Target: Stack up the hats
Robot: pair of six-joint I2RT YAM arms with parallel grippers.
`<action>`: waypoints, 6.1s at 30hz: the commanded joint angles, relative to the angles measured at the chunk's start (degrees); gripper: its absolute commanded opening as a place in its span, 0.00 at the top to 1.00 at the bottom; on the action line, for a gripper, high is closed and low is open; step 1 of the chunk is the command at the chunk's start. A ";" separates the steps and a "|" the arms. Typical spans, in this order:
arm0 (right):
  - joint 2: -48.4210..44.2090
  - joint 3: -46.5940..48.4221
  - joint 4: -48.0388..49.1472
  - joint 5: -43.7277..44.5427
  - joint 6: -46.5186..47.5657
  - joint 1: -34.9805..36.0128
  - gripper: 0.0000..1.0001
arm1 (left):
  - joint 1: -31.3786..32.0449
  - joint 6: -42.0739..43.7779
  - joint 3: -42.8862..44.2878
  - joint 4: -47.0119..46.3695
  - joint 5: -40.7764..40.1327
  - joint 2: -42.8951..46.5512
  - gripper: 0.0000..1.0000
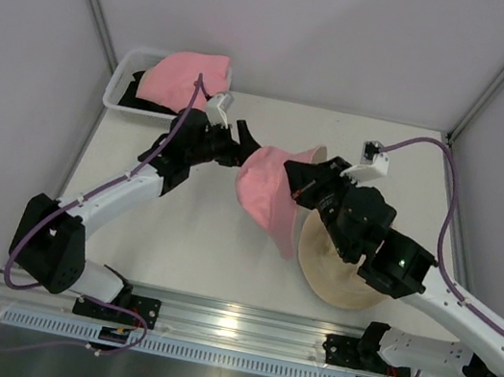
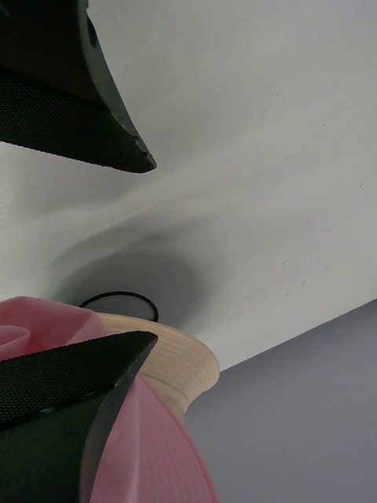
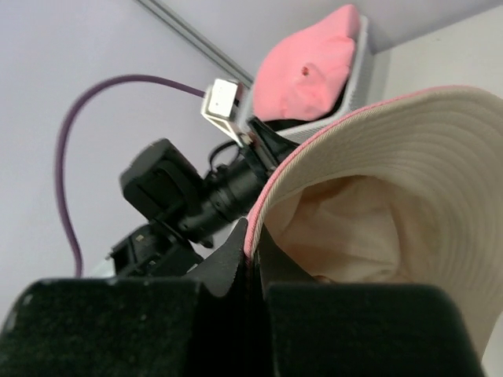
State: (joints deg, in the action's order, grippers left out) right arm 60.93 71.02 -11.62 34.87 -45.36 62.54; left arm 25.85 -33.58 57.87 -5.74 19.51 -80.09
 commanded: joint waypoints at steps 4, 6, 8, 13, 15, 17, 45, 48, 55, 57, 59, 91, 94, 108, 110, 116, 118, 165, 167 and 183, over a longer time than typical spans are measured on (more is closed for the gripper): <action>-13.08 -5.97 -13.08 13.98 -4.46 1.53 1.00 | -0.45 1.77 -0.91 -3.58 1.15 3.72 0.16; -17.14 -9.93 -11.95 13.65 -4.21 1.53 1.00 | -0.45 1.68 -1.09 -3.84 1.15 3.98 0.16; -22.85 -11.60 -11.85 12.76 -3.15 1.53 1.00 | -0.27 1.59 -0.91 -4.02 0.54 3.72 0.16; -29.63 -12.05 -29.04 17.23 -11.65 1.53 1.00 | 1.40 1.77 1.02 -3.14 -1.49 1.00 0.17; -32.44 -12.57 -36.85 18.21 -17.79 1.53 1.00 | 2.10 1.77 1.63 -3.23 -1.84 -0.14 0.17; -35.15 -13.19 -43.36 20.14 -21.85 1.53 1.00 | 2.63 1.68 1.99 -3.23 -1.58 -0.94 0.18; -23.61 -10.30 -74.43 28.40 -28.57 -8.93 0.10 | 14.75 6.33 15.34 -0.34 6.58 -3.40 0.18; -19.11 -7.31 -72.68 29.20 -26.36 -9.28 0.17 | 16.51 7.39 17.19 -0.06 9.14 -3.58 0.18; -24.34 -17.75 -58.91 25.26 -18.04 -17.35 0.56 | 20.56 11.18 20.62 3.89 8.62 -5.07 0.17; -26.46 -22.30 -46.87 20.70 -5.92 -22.00 0.60 | 20.56 11.00 20.01 4.15 7.40 -4.90 0.18; -27.27 -25.22 -36.44 10.34 3.29 -31.22 0.67 | 20.56 11.43 20.09 4.94 5.90 -4.55 0.18; 15.80 -24.63 28.93 -24.24 10.56 -46.99 0.98 | 3.25 -17.74 -7.58 -11.92 -7.64 0.02 0.30; 17.38 -23.39 28.75 -25.29 9.86 -47.07 0.96 | 2.72 -20.55 -10.58 -15.08 -6.59 1.78 0.33; 16.86 -24.09 29.20 -26.87 8.19 -46.72 0.92 | 3.16 -30.40 -14.36 -24.94 -3.42 -5.33 0.46; 16.86 -24.09 28.41 -27.14 8.19 -46.99 0.92 | 3.16 -30.58 -15.58 -24.94 -4.73 -4.90 0.46; 14.93 -25.58 28.23 -27.75 7.92 -48.13 0.86 | 3.07 -31.36 -17.70 -24.41 -7.03 -4.10 0.43; 13.70 -26.02 28.93 -28.63 7.49 -48.22 0.85 | 3.07 -33.03 -18.31 -27.20 -6.41 -4.98 0.44; 13.16 -35.69 35.17 -39.71 2.56 -51.47 1.00 | 2.10 -28.29 -16.47 -38.99 0.00 -17.29 0.42; 13.87 -35.69 35.43 -39.71 3.18 -51.56 1.00 | 2.02 -28.64 -16.90 -40.31 1.14 -17.55 0.42; 19.76 -36.48 39.48 -39.00 6.51 -49.45 1.00 | 1.31 -23.81 -17.61 -46.27 4.92 -18.25 0.41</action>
State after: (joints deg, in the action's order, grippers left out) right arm 80.47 35.09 26.72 -4.97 -41.43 12.40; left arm 27.68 -60.25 40.45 -45.95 21.87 -98.30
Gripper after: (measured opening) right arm 0.025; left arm 0.594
